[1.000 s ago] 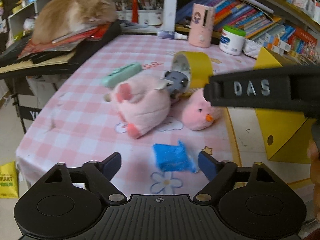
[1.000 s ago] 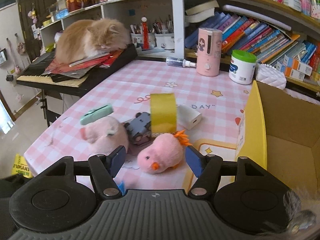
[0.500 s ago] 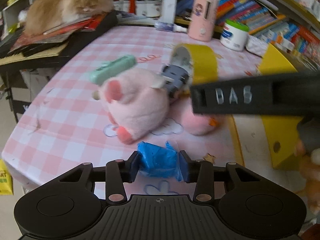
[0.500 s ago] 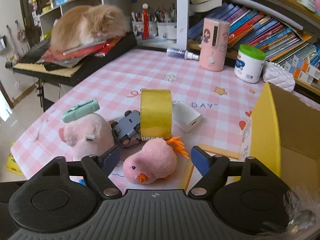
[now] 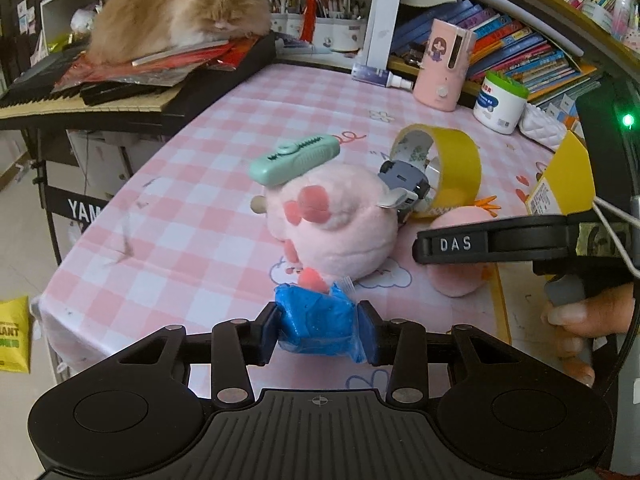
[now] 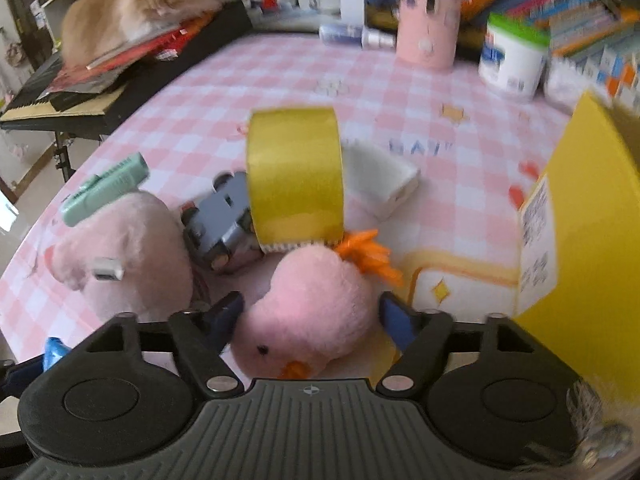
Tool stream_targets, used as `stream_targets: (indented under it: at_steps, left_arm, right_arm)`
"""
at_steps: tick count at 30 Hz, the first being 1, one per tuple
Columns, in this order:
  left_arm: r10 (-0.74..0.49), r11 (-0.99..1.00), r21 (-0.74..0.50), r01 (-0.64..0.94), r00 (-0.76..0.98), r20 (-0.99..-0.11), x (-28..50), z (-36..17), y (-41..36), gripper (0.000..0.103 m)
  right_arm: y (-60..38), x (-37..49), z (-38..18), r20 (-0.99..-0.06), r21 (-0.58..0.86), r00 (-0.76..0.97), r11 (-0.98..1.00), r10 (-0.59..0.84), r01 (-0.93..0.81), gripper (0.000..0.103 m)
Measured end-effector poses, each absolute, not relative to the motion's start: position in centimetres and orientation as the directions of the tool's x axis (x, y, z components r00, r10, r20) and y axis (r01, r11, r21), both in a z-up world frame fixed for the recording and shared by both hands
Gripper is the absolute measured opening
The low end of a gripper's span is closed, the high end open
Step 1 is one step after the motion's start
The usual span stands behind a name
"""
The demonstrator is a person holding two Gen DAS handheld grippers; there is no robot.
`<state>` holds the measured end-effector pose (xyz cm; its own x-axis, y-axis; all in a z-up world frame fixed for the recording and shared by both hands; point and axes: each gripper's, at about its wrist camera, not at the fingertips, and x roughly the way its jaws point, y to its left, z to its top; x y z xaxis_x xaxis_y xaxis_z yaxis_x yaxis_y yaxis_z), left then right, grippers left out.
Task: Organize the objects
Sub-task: 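Carry the blue bag and pink chick with both tools over the yellow box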
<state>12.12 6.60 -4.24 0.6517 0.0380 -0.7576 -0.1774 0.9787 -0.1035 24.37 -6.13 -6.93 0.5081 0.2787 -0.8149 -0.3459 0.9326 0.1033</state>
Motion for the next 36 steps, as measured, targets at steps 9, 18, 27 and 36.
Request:
stream_targets:
  at_steps: [9, 18, 27, 36]
  left_arm:
    - [0.012, 0.981, -0.121, -0.149, 0.678, -0.735, 10.8, -3.1, 7.0, 0.039]
    - [-0.026, 0.984, -0.143, -0.104, 0.712, -0.701, 7.9, -2.2, 7.1, 0.039]
    - [-0.041, 0.985, -0.152, -0.081, 0.744, -0.666, 4.6, -0.7, 8.0, 0.039]
    - [-0.090, 0.991, -0.135, 0.001, 0.749, -0.656, 2.3, -0.3, 7.3, 0.039]
  right_arm:
    - [-7.4, 21.4, -5.1, -0.780, 0.124, 0.555, 0.941, 0.288, -0.314, 0.061]
    - [-8.6, 16.9, -2.8, -0.733, 0.125, 0.617, 0.948, 0.287, -0.291, 0.060]
    - [-9.3, 11.8, 0.2, -0.659, 0.174, 0.680, 0.945, 0.321, -0.277, 0.060]
    - [-10.2, 7.2, 0.7, -0.651, 0.170, 0.700, 0.956, 0.292, -0.241, 0.060]
